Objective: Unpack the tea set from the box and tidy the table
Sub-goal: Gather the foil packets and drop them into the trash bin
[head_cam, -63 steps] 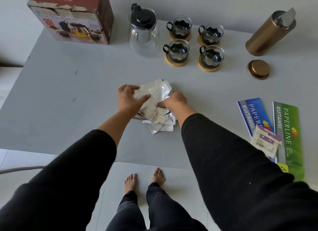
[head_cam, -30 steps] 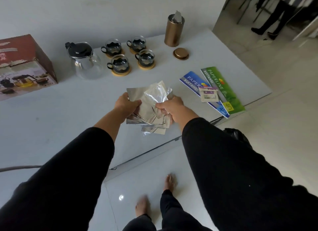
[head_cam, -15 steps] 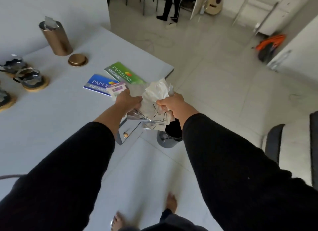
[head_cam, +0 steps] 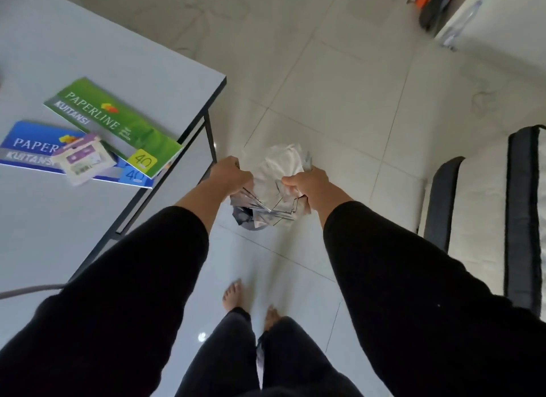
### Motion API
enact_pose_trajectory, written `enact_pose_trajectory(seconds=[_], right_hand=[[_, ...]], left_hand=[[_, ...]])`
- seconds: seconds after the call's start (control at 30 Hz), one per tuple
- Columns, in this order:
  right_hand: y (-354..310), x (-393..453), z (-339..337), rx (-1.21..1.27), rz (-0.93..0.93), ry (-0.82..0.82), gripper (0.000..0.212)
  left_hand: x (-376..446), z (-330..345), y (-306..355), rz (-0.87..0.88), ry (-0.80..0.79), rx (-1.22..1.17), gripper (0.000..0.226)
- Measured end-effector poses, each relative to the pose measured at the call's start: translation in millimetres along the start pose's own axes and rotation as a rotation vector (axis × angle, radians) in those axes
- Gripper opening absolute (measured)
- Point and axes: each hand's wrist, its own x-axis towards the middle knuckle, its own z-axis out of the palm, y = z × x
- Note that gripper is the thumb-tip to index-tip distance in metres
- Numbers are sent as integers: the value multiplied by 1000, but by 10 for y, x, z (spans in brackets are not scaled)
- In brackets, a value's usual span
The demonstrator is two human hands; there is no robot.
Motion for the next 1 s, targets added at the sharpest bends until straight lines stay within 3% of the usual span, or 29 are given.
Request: enact_pose_trajectory(seconds=[0.13,0.23,0.43,0.6,0.67,0.77,0.9,1.0], right_hand=[[90,494,125,54,60,1,33],[232,900,262,86,108,-16,27],[438,1722,647,-51,229,-63,52],[692,2293,965,-105,294,-106,31],[739,2421,1005,7,284,-76,30],[798,2592,1043,225,282,-101,50],[700,2604,1080,255,306,-148,43],[612,2510,1070,227,271,-161,39]], left_hand=[[493,168,-77,-12,-5,14,18],[864,386,-219,-54,-17,84,27],[1638,847,-602,-131,-81,97,5],[2046,1148,-909,-168,-45,160,15],[2169,1253,-954,-164,-90,58,14],[2231,1324,-951,-304,-149,-363,26],[2211,1333,-912,-383,-172,-446,43],[2209,1326,-878,-397,-169,-426,22]])
